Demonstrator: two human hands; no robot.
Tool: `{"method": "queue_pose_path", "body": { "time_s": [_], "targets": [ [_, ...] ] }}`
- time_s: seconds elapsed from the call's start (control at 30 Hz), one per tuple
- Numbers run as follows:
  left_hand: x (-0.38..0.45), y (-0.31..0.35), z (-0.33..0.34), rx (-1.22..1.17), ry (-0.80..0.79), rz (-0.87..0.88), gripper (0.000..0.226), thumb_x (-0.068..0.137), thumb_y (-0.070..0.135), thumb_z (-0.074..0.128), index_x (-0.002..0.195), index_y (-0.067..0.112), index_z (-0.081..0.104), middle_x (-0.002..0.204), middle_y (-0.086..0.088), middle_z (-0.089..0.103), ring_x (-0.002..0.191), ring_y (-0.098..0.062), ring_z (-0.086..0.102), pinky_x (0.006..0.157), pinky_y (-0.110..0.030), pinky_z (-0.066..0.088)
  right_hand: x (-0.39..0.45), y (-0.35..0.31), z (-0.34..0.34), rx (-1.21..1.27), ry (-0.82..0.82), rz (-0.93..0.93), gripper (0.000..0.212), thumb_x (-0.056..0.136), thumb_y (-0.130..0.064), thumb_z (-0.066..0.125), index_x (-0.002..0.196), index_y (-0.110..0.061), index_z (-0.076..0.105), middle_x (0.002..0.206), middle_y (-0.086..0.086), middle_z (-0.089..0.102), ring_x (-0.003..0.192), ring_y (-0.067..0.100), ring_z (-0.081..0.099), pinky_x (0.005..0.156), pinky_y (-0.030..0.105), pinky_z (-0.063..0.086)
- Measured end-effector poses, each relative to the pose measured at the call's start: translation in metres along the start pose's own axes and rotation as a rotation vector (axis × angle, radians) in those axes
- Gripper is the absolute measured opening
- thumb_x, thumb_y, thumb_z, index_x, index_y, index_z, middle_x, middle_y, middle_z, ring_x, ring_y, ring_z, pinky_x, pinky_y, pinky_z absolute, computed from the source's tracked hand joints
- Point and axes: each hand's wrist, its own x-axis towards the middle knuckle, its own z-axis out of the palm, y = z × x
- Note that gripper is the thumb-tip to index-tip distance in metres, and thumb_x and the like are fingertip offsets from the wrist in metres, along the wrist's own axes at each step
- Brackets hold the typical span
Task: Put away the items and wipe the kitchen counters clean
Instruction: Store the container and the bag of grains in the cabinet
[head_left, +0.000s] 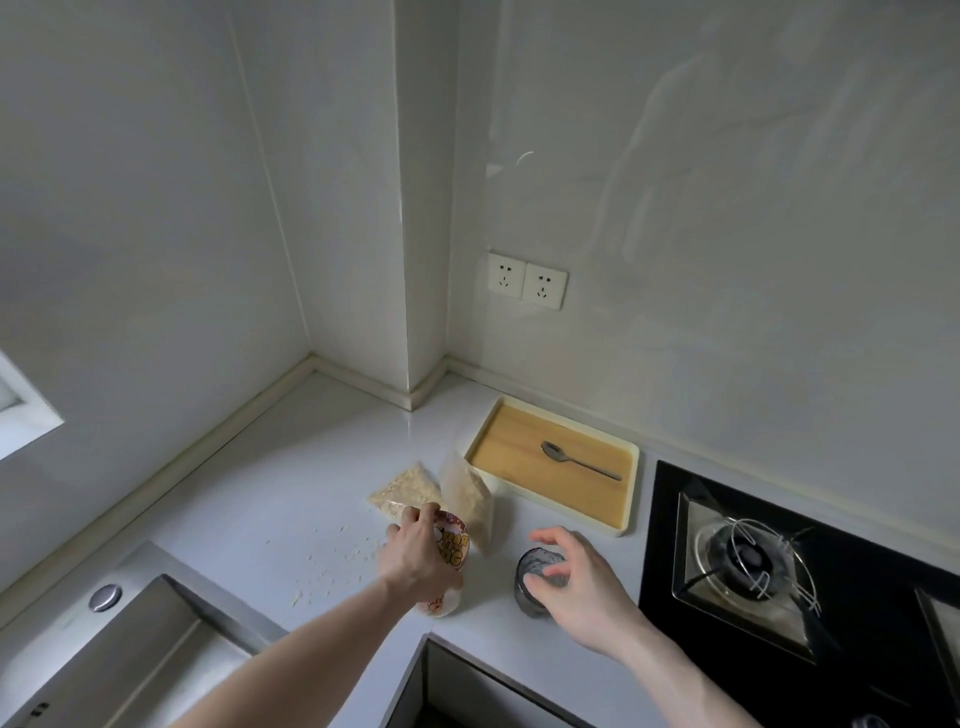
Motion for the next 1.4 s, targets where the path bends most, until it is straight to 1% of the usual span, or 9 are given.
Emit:
{"method": "queue_pose_path", "body": {
  "time_s": [0.2, 0.43, 0.53, 0.7, 0.9, 1.1, 1.2, 1.3, 1.4],
  "targets": [
    [0.011, 0.015, 0.004, 0.036, -0.022, 0.041, 0.114, 0.055, 0.044, 0.091, 0.147, 0.027, 0.027, 0.142, -0.001, 0.037, 0.127, -0.029, 0.043, 0.096, -0.042, 0.055, 0.003, -0.012, -0.01, 0.005, 0.009, -0.021, 0.039, 0.093, -0.037, 0.062, 0.129, -0.047, 0.048, 0.135, -0.027, 0.044, 0.108, -0.006, 0.057, 0.093, 0.025, 0.051],
    [0.007, 0.022, -0.035, 0.084, -0.032, 0.138, 0.127, 0.056, 0.06, 0.09, 0.156, 0.022, 0.021, 0.148, -0.003, 0.033, 0.132, -0.029, 0.044, 0.11, -0.039, 0.046, -0.007, -0.04, -0.023, -0.039, 0.045, -0.099, 0.038, 0.095, -0.037, 0.062, 0.129, -0.047, 0.047, 0.135, -0.027, 0.04, 0.11, -0.007, 0.056, 0.09, 0.019, 0.048],
    [-0.005, 0.031, -0.096, 0.043, 0.091, 0.257, 0.116, 0.063, 0.063, 0.086, 0.155, 0.024, 0.027, 0.151, 0.0, 0.033, 0.133, -0.026, 0.043, 0.11, -0.038, 0.045, -0.009, -0.069, -0.042, -0.083, 0.108, -0.18, 0.039, 0.094, -0.038, 0.064, 0.129, -0.046, 0.047, 0.135, -0.027, 0.041, 0.11, -0.006, 0.055, 0.092, 0.02, 0.047],
    [-0.045, 0.057, -0.229, -0.011, 0.365, 0.515, 0.085, 0.079, 0.056, 0.075, 0.149, 0.025, 0.037, 0.147, 0.001, 0.039, 0.133, -0.024, 0.046, 0.112, -0.035, 0.039, -0.011, -0.145, -0.087, -0.117, 0.264, -0.354, 0.04, 0.092, -0.032, 0.067, 0.128, -0.042, 0.052, 0.13, -0.023, 0.046, 0.108, -0.006, 0.057, 0.095, 0.026, 0.051],
    [-0.11, 0.09, -0.367, 0.023, 0.671, 0.727, 0.073, 0.083, 0.047, 0.075, 0.145, 0.03, 0.04, 0.147, 0.005, 0.041, 0.136, -0.019, 0.044, 0.112, -0.032, 0.037, -0.036, -0.247, -0.146, -0.113, 0.455, -0.62, 0.039, 0.092, -0.027, 0.07, 0.127, -0.035, 0.057, 0.125, -0.023, 0.049, 0.108, -0.004, 0.056, 0.089, 0.028, 0.054],
    [-0.141, 0.121, -0.466, 0.227, 0.915, 0.773, 0.078, 0.083, 0.046, 0.073, 0.149, 0.028, 0.035, 0.148, 0.005, 0.038, 0.134, -0.024, 0.044, 0.109, -0.039, 0.042, -0.061, -0.322, -0.202, -0.176, 0.657, -0.832, 0.045, 0.088, -0.023, 0.074, 0.129, -0.031, 0.058, 0.128, -0.019, 0.052, 0.112, 0.001, 0.054, 0.097, 0.028, 0.05],
    [-0.151, 0.141, -0.51, 0.343, 1.007, 0.77, 0.078, 0.083, 0.043, 0.07, 0.15, 0.027, 0.032, 0.148, 0.003, 0.036, 0.131, -0.025, 0.043, 0.109, -0.041, 0.041, -0.074, -0.35, -0.233, -0.249, 0.774, -0.914, 0.049, 0.087, -0.019, 0.074, 0.132, -0.026, 0.058, 0.138, -0.012, 0.05, 0.124, 0.003, 0.05, 0.108, 0.023, 0.041],
    [-0.156, 0.164, -0.549, 0.427, 1.075, 0.735, 0.076, 0.085, 0.04, 0.068, 0.15, 0.027, 0.031, 0.149, 0.002, 0.033, 0.131, -0.026, 0.042, 0.108, -0.041, 0.041, -0.08, -0.369, -0.264, -0.387, 0.879, -0.911, 0.051, 0.088, -0.017, 0.072, 0.136, -0.024, 0.055, 0.15, -0.005, 0.043, 0.139, 0.011, 0.041, 0.114, 0.018, 0.027],
    [-0.157, 0.185, -0.586, 0.452, 1.116, 0.656, 0.079, 0.084, 0.039, 0.068, 0.152, 0.025, 0.029, 0.151, 0.0, 0.03, 0.133, -0.028, 0.04, 0.106, -0.043, 0.042, -0.083, -0.38, -0.292, -0.533, 0.954, -0.866, 0.055, 0.09, -0.018, 0.067, 0.141, -0.026, 0.05, 0.159, -0.007, 0.033, 0.146, 0.013, 0.03, 0.111, 0.017, 0.024]
  ]
}}
